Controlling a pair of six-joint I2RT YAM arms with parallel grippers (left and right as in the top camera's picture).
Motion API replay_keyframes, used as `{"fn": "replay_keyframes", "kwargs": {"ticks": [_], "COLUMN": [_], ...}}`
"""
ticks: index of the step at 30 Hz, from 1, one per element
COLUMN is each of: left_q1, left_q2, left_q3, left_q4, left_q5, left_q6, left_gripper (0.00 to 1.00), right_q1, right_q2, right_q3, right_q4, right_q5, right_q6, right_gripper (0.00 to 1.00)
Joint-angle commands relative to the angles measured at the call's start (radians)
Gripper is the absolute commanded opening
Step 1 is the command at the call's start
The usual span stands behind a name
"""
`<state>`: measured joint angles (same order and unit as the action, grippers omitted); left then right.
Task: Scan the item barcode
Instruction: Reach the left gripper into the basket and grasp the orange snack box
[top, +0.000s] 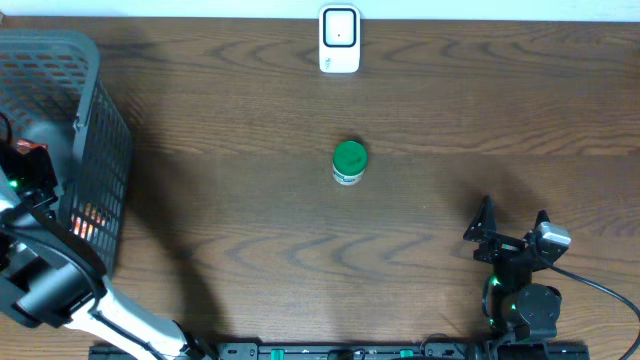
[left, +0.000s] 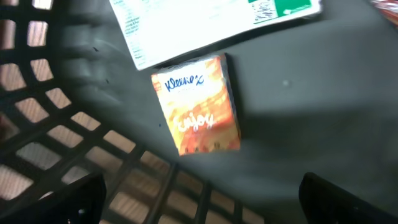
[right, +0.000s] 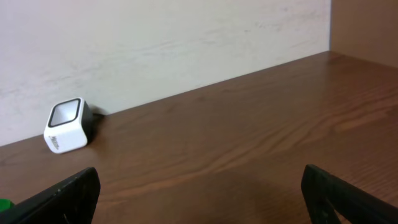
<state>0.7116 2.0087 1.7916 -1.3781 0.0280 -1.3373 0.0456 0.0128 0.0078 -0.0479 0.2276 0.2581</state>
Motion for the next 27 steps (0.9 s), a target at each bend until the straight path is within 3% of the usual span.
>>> {"fn": "replay_keyframes", "kwargs": {"ticks": [1, 13, 22, 24, 27], "left_q1": [-0.006, -0.031, -0.031, -0.031, -0.031], "left_q2": [0.039, 0.058, 0.059, 0.059, 0.059], "left_q3": [-0.019, -0.190, -0.373, -0.402, -0.417], "left_q4": [0.021, 0.180, 0.385, 0.411, 0.418], "left_q5": [0.005, -0.130, -0.145, -0.145, -0.145], "left_q6": [-0.068, -0.067, -0.067, -0.067, -0.055], "left_gripper": [0.99, 0.99, 1.00, 0.80, 0.67], "right_q1": [0.008, 0.008, 0.008, 0.008, 0.008], "right_q2": [-0.003, -0.003, -0.003, -0.003, -0.003], "right_q3": [-0.002, -0.002, -0.002, -0.002, -0.002], "right_q4": [-0.002, -0.002, -0.002, -0.002, -0.002], "right_q5": [-0.001, 0.000, 0.000, 0.000, 0.000], "right_q6": [-0.013, -0.013, -0.013, -0.013, -0.013], "right_gripper": [0.99, 0.99, 0.99, 0.99, 0.99]}}
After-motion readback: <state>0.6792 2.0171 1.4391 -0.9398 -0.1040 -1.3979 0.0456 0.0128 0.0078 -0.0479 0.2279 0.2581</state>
